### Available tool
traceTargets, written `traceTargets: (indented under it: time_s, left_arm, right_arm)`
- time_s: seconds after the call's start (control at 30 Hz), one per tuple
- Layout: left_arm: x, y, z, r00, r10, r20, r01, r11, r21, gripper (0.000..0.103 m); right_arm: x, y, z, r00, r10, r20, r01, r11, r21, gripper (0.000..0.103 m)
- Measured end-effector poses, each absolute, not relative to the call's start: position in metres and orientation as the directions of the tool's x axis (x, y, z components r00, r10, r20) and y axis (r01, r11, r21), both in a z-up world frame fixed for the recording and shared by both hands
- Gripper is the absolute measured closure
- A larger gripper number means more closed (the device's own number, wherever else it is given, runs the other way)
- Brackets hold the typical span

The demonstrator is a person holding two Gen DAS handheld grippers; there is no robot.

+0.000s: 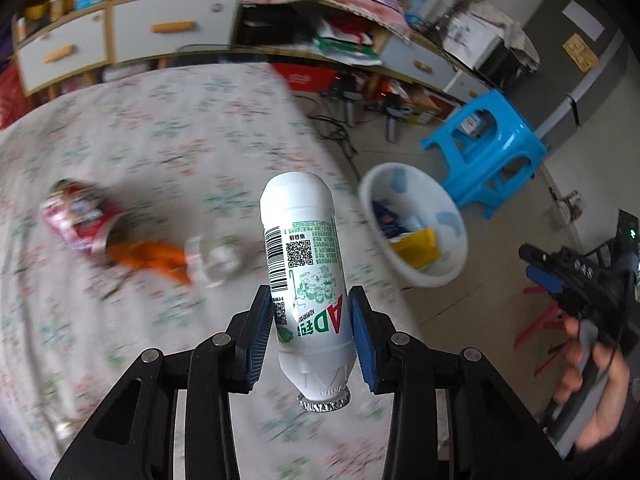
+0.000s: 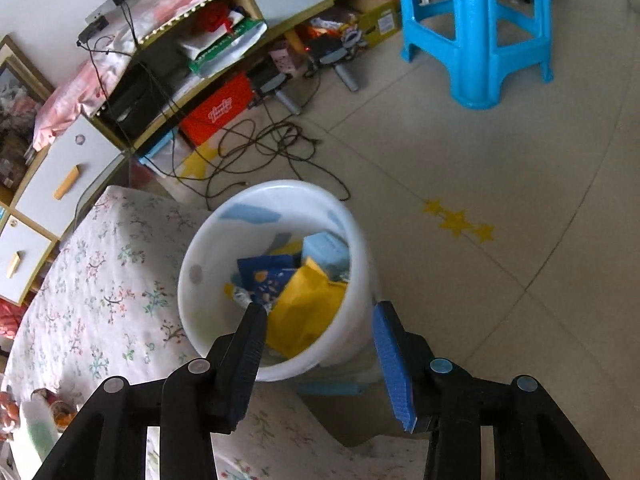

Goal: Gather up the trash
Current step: 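Carry the yellow packet and white bottle to the bin and open both tools, then grasp the red milk-drink can with the left tool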

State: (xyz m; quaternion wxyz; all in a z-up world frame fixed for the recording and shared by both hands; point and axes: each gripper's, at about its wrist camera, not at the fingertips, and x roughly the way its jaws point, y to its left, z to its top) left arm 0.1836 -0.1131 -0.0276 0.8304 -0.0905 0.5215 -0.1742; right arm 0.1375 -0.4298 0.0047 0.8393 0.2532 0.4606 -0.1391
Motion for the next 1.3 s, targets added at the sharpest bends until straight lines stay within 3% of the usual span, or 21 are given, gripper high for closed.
traceTargets:
  time_s: [0.3,0.57,0.6,0.63,0.7,1.3]
  left_arm:
    - [0.218,-0.208,-0.04,0.354,-0.411,-0.84,0.265,0.906,-0.332,0.063]
    - [0.24,-0.244,-0.042,0.361,-0.445,-0.819,0.31,0.886,-0.345,0.061]
    - [0.242,-0.245,-0.041,0.352,-0.467,-0.811,0.319,0.874,-0.365,0.057]
    - [0.244,-0.245,-0.041,0.36,-0.447,-0.819,0.305,0.886,-0.35,0.041]
    - [0.244,-0.24,-0.035,0.407,-0.415,-0.814,0.278,0.905,-0.322,0.021]
    - [0.221,-0.13,-0.012,0.502,-0.239,-0.831,0.166,0.97,-0.179,0.014]
  right_arm:
    - [0.123,-0.443,0.014,0.533,-0.033,-0.845,0.452,0.856,0.252,0.054]
    - [0.12,-0.452,0.015,0.532,-0.024,-0.846,0.46,0.847,0.265,0.052]
    - [0.12,-0.453,0.015,0.532,-0.024,-0.846,0.461,0.846,0.266,0.052]
    - [0.12,-0.453,0.015,0.533,-0.024,-0.846,0.462,0.846,0.267,0.052]
    - [0.121,-0.453,0.016,0.535,-0.024,-0.845,0.461,0.846,0.268,0.052]
    - [0.127,-0.419,0.028,0.558,-0.005,-0.83,0.392,0.883,0.258,0.036]
